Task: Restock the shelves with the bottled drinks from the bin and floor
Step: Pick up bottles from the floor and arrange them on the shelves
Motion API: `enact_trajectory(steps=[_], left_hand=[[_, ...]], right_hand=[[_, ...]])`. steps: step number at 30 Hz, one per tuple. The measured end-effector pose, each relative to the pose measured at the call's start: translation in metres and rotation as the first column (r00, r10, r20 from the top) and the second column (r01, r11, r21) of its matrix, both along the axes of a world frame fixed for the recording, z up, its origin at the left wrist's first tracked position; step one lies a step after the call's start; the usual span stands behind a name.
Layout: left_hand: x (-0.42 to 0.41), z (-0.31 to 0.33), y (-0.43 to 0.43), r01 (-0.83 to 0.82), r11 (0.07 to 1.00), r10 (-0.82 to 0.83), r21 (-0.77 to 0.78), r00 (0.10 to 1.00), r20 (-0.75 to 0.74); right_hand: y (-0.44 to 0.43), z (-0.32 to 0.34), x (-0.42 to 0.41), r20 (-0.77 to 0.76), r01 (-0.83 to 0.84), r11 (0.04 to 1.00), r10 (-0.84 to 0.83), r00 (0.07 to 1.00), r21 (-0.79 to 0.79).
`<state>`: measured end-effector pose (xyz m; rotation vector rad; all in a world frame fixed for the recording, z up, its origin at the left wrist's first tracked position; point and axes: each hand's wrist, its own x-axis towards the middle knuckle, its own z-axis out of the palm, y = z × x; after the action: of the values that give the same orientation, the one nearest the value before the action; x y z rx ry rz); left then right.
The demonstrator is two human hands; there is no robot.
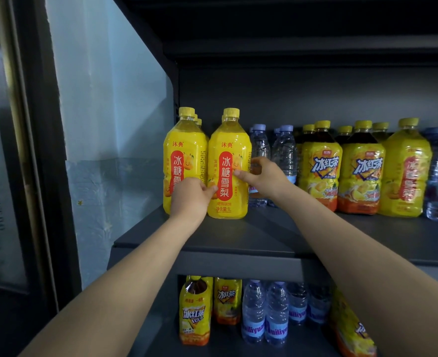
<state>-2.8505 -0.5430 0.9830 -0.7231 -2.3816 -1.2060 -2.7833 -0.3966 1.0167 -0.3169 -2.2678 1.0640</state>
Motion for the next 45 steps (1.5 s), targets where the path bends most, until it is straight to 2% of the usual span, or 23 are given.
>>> enact_trajectory(steps=[6,12,18,23,30,34,39,45], left_hand=[[0.005,0.008,-0.008,0.069,0.978,-0.070,-0.196,0.998,0.003],[0.044,0.005,-0.013,0.060,0.941,-0.060,-0.334,0.998,0.011],[0.109,0.013,0.001,-0.038,0.906,0.018,-0.421,0.999,-0.051],[0.182,0.010,0.020,-0.101,0.892,0.082,-0.441,0.995,-0.062],[0.286,0.011,0.041,-0.182,0.798,0.175,-0.575,0.982,-0.068],[0.329,0.009,0.044,-0.220,0.734,0.194,-0.642,0.975,-0.113],[0.365,-0.003,0.043,-0.221,0.716,0.200,-0.662,0.974,-0.108],[0.408,-0.033,0.029,-0.194,0.721,0.217,-0.666,0.975,-0.048]], right_hand=[[0.002,-0.007,0.020,0.147,0.020,0.969,-0.057,0.987,0.245],[0.017,-0.012,0.065,0.231,0.019,0.950,-0.095,0.968,0.313],[0.048,-0.015,0.129,0.321,-0.041,0.904,-0.109,0.941,0.426],[0.084,-0.017,0.192,0.316,-0.135,0.880,-0.018,0.949,0.456],[0.117,-0.019,0.266,0.356,-0.252,0.835,0.072,0.932,0.489],[0.120,-0.026,0.297,0.312,-0.276,0.835,0.132,0.941,0.477],[0.116,-0.043,0.330,0.337,-0.290,0.819,0.127,0.933,0.495],[0.103,-0.065,0.369,0.441,-0.329,0.801,0.091,0.893,0.501]])
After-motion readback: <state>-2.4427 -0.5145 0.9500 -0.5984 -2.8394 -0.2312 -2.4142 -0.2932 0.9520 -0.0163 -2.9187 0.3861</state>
